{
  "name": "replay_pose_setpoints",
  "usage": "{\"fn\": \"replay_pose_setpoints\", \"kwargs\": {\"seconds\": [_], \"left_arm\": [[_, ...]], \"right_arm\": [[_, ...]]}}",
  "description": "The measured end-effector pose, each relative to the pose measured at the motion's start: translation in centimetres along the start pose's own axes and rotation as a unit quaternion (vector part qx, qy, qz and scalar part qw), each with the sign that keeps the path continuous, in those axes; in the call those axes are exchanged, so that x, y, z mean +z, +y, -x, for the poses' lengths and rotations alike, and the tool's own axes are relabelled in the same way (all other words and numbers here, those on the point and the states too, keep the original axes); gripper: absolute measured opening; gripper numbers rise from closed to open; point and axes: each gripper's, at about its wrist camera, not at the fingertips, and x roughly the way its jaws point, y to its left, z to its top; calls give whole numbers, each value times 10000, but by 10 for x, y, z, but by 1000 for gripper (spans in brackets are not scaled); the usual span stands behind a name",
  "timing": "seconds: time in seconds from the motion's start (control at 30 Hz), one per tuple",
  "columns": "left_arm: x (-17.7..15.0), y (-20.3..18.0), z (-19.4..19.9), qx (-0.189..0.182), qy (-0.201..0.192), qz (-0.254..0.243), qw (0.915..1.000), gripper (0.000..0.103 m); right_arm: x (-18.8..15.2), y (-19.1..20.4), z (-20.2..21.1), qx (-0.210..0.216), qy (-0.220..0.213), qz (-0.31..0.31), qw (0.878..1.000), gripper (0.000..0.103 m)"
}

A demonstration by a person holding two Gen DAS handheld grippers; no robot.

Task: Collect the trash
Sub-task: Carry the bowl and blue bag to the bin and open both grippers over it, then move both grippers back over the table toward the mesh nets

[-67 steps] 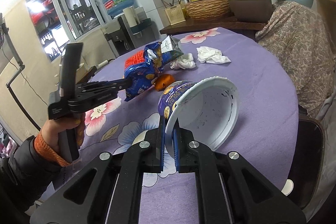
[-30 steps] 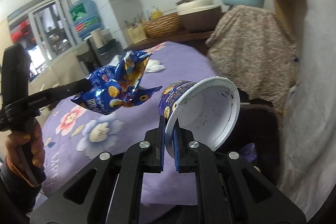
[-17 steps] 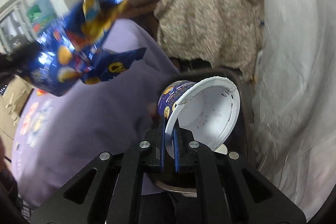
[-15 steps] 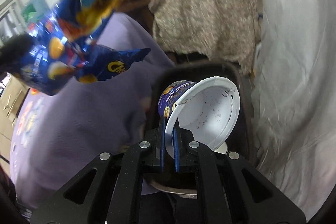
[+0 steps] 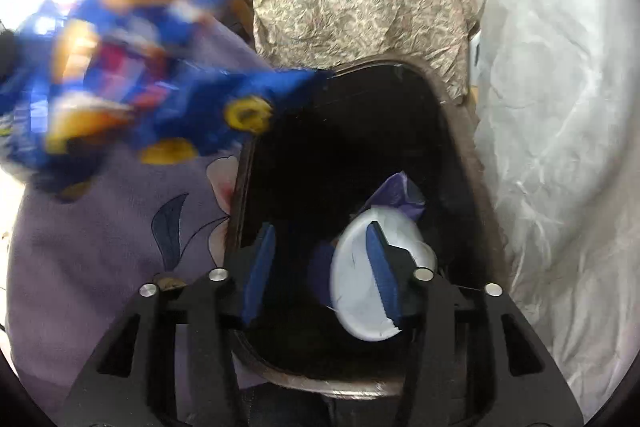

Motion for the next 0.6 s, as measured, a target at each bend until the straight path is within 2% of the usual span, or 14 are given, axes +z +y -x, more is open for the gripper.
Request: {"fn": "replay_pose_setpoints", "kwargs": {"seconds": [0.2, 0.3, 0.43, 0.6], "left_arm": [[0, -8, -15, 121, 121, -159, 9997, 12], [0, -13, -22, 205, 170, -275, 9993, 12], [-2, -17, -29, 312, 155, -348, 9988, 12], [-5, -19, -32, 393, 139, -458, 9981, 12]], "right_arm": [[-12, 0, 20, -152, -103, 60, 9998, 54], [-17, -1, 28, -279, -149, 36, 9995, 61], [-27, 1, 43, -447, -241, 103, 9987, 75], [-31, 5, 52, -620, -237, 259, 9975, 81]]}}
